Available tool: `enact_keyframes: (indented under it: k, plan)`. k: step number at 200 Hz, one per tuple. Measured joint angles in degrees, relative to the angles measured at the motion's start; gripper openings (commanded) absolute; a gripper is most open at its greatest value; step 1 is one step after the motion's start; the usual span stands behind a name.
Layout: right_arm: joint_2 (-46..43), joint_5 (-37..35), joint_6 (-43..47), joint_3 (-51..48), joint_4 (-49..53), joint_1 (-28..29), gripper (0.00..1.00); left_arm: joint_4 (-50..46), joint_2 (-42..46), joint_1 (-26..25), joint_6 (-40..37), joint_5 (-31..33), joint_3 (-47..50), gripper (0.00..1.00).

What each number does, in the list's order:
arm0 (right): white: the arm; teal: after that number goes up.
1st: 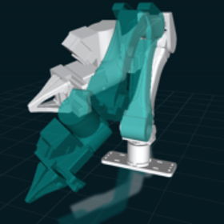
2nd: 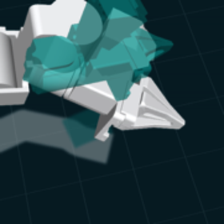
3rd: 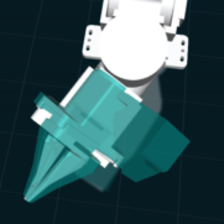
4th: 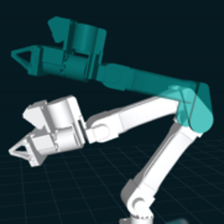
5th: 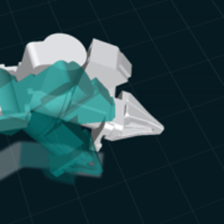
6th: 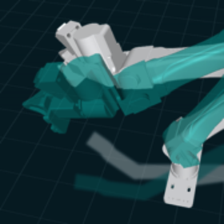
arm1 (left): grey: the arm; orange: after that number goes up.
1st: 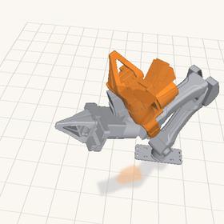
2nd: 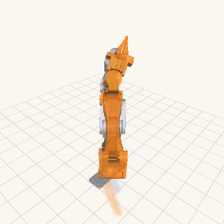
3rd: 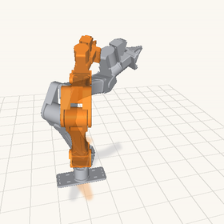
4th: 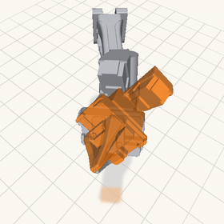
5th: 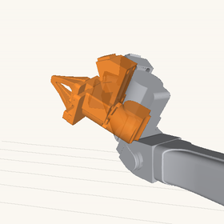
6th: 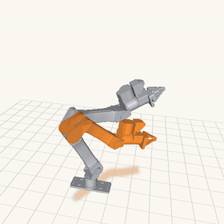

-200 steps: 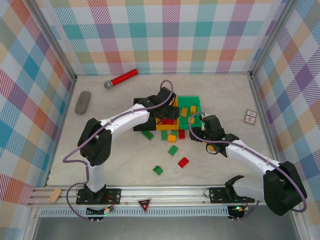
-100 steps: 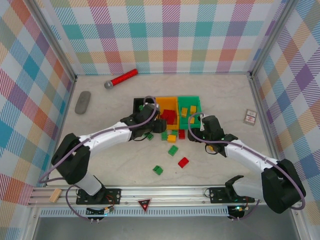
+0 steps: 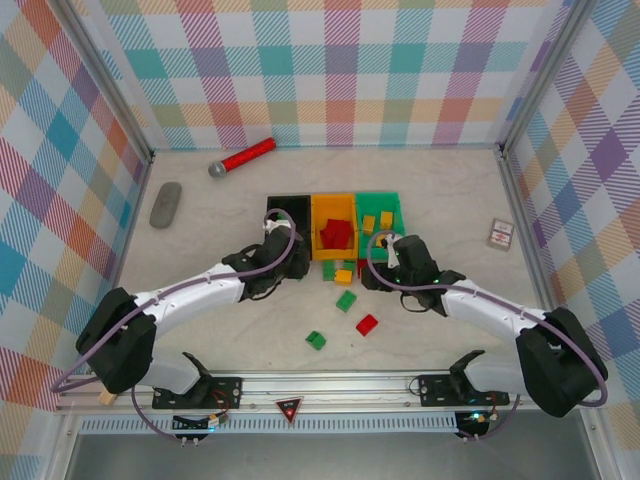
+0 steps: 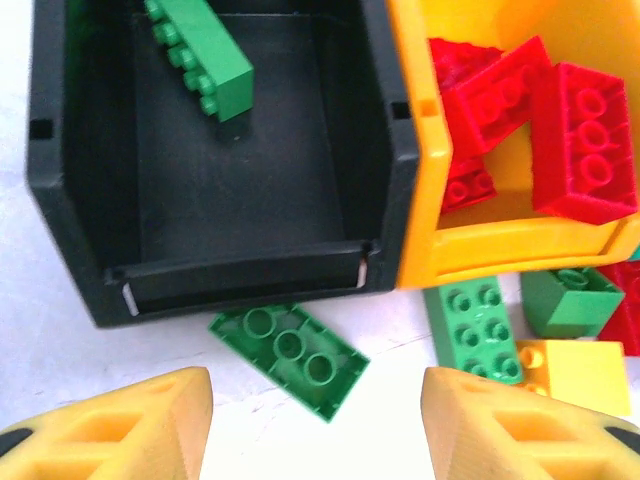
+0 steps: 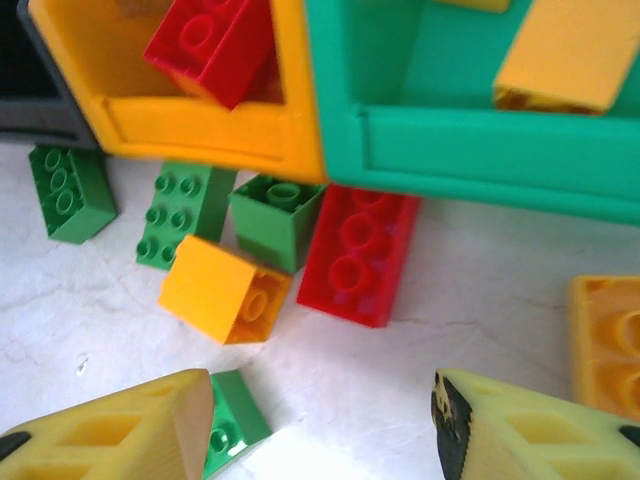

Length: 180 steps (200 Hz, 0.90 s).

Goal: Sort the legos into containers by color
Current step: Touch the lego in the container.

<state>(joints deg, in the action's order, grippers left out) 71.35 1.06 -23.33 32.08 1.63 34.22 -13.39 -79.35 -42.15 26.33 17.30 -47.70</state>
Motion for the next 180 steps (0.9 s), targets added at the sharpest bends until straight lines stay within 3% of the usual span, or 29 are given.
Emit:
enact_keyframes:
  k: [49,100,180]
  plan:
    - [5.51,-1.22,-1.55,6.80,3.76,2.19,0.57,0.00,2.99,2.34,-0.87,0.17,3.45,0.57]
    - [11.85,0.46,-3.87,16.24,3.98,2.19,0.39,0.00,5.97,5.27,-4.44,-0.11,3.78,0.57]
    - [24.02,1.09,-5.66,28.33,8.85,2.40,0.38,2.23,7.72,5.99,-9.35,-1.05,8.74,0.56]
